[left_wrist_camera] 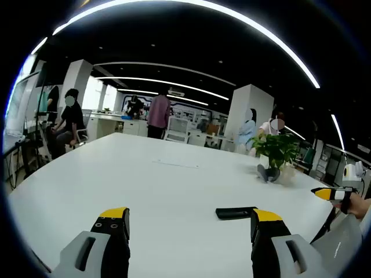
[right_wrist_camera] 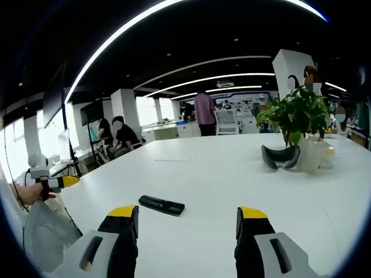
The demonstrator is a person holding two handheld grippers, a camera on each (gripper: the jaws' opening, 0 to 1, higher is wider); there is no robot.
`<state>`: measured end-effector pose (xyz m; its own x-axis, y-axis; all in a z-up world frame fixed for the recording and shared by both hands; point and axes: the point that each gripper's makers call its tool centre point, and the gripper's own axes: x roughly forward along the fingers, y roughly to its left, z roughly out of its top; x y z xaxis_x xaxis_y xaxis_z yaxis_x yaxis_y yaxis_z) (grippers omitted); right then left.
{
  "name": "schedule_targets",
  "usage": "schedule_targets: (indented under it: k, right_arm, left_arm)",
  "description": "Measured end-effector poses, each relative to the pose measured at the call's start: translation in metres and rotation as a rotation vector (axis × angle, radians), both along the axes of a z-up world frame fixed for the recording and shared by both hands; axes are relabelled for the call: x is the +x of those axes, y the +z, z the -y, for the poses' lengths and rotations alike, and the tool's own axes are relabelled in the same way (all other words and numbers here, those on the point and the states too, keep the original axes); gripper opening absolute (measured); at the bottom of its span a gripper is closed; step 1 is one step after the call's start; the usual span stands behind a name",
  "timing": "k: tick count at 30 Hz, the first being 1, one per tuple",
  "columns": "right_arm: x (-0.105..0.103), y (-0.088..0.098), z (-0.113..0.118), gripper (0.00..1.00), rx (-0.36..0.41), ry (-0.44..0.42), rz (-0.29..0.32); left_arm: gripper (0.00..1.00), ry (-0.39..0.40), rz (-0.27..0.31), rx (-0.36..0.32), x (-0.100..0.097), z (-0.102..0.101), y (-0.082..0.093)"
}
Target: Press the specified remote control buttons in sequence, fully releasing each button before pressing the next.
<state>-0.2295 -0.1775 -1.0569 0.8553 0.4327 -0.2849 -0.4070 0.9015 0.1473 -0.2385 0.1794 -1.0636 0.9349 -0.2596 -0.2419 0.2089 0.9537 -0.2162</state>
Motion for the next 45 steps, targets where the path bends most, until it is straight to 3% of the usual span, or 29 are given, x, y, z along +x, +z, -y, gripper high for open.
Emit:
schedule_targets:
  k: [18, 25, 45]
  right_arm:
    - [0.0001, 0.0003, 0.0037, 0.65, 0.011, -0.01, 0.002]
    - [-0.0018, -0.0001, -0.0014, 0.58, 0.019, 0.021, -0.003]
    - [-0.0009, -0.0023, -0.0004, 0.58, 0.005, 0.018, -0.005]
  left_arm:
    - [0.89, 0.005, -0.004, 0.003, -0.0001, -0.0006, -0.0014]
    - [0.89, 0.004, -0.008, 0.008, -0.0005, -0.0001, -0.0021]
    - [0.89, -0.002, -0.011, 0.01, -0.0001, 0.0005, -0.0032]
